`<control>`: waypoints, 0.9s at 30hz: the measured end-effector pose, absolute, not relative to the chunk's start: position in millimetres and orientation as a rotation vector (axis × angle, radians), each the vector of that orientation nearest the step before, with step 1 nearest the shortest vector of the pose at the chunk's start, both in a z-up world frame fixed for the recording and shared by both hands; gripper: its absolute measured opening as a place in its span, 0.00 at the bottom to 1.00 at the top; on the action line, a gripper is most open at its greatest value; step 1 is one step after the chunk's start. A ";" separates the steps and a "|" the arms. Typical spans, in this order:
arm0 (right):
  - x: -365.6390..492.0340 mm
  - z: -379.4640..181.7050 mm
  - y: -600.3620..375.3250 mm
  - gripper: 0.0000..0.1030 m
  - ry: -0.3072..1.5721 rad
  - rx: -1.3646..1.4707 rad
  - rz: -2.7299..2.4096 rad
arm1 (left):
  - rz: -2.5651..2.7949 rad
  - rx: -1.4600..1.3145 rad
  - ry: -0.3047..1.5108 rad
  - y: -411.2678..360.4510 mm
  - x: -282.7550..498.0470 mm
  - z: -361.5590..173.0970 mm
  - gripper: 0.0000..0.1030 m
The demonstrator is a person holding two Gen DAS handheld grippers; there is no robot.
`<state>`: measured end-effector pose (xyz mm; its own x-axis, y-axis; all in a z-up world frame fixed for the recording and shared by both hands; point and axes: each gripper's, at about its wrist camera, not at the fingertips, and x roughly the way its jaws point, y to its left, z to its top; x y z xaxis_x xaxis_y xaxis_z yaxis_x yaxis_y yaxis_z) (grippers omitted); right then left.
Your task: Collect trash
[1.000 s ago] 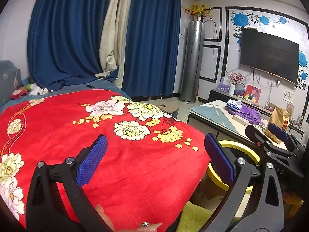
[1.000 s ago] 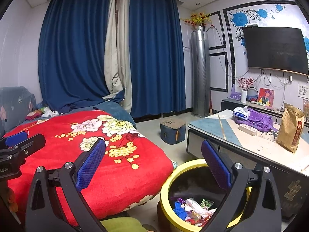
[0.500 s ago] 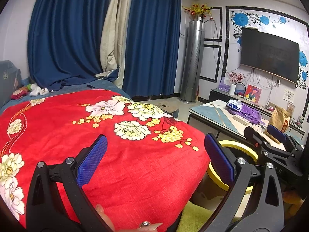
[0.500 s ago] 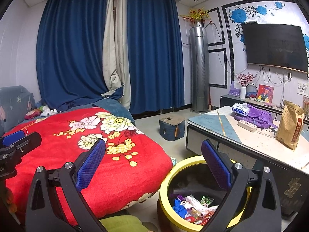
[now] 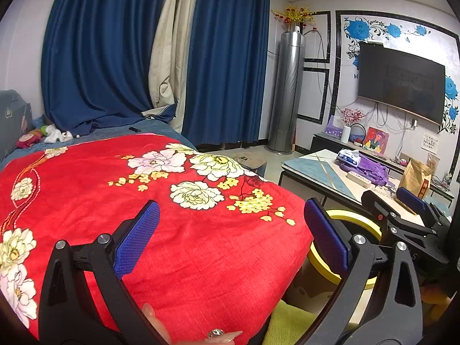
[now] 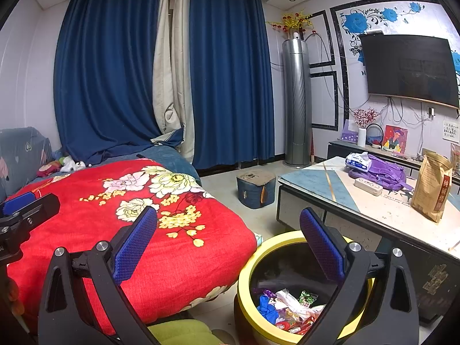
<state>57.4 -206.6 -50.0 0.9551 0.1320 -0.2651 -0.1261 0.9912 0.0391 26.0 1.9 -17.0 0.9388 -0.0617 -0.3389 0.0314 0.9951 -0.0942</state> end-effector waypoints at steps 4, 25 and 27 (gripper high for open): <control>57.5 -50.0 -206.7 0.94 0.271 0.023 0.130 | -0.050 -0.088 0.347 1.8 25.8 -16.7 0.89; 61.2 -55.4 -205.1 0.94 0.295 0.009 0.130 | 0.007 -0.094 0.400 7.1 35.4 -20.7 0.89; 63.1 -53.1 -200.5 0.94 0.295 -0.004 0.143 | 0.025 -0.119 0.410 13.9 35.9 -19.5 0.89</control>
<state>63.1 -200.5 -53.1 0.9468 0.1395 -0.2899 -0.1405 0.9899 0.0174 35.9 13.9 -19.5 0.9168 0.0002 -0.3993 -0.0484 0.9927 -0.1108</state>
